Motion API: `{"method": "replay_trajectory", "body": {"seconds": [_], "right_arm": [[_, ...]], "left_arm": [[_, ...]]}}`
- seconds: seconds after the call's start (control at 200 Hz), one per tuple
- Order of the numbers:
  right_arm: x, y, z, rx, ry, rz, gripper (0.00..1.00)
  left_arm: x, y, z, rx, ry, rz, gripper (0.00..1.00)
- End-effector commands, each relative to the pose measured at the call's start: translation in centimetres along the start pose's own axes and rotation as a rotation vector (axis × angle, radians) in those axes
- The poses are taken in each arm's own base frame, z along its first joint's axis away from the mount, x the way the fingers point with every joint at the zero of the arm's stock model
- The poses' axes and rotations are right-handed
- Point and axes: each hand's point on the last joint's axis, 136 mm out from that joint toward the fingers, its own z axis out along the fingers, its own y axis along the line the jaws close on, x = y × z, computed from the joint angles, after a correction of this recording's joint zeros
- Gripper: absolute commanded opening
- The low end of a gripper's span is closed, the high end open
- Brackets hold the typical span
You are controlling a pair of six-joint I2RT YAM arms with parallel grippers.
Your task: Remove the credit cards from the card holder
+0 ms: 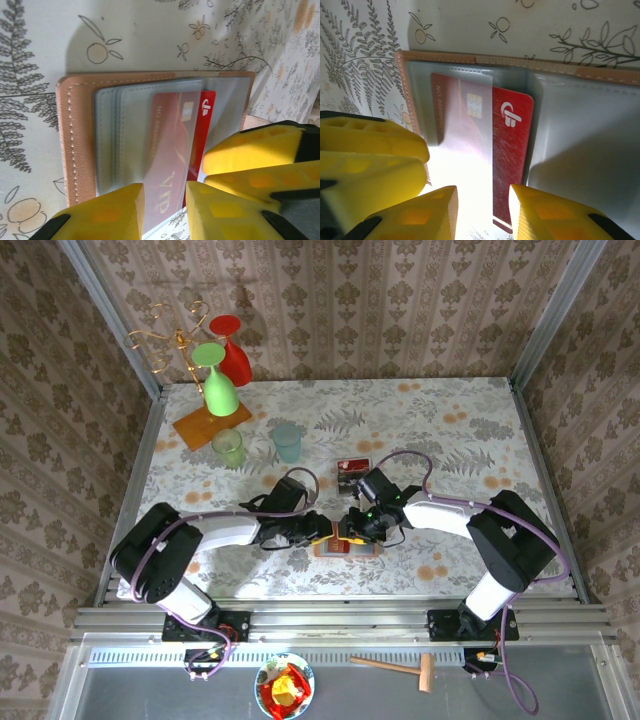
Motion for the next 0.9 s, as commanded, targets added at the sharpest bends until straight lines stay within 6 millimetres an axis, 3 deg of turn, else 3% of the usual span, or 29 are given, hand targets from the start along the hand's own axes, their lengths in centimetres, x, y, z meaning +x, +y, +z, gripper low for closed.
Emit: {"method": "replay_trajectory", "body": {"seconds": [0.0, 0.615, 0.895], "right_arm": [[0.4, 0.2, 0.0, -0.023, 0.009, 0.018, 0.35], [0.8, -0.7, 1.3, -0.005, 0.057, 0.019, 0.34], [-0.1, -1.1, 0.5, 0.068, 0.023, -0.011, 0.34]], "left_arm": [[0.9, 1.2, 0.4, -0.021, 0.025, -0.004, 0.29], [1.1, 2.2, 0.4, -0.064, 0.03, -0.009, 0.29], [1.1, 2.3, 0.3, -0.068, 0.028, -0.009, 0.29]]}}
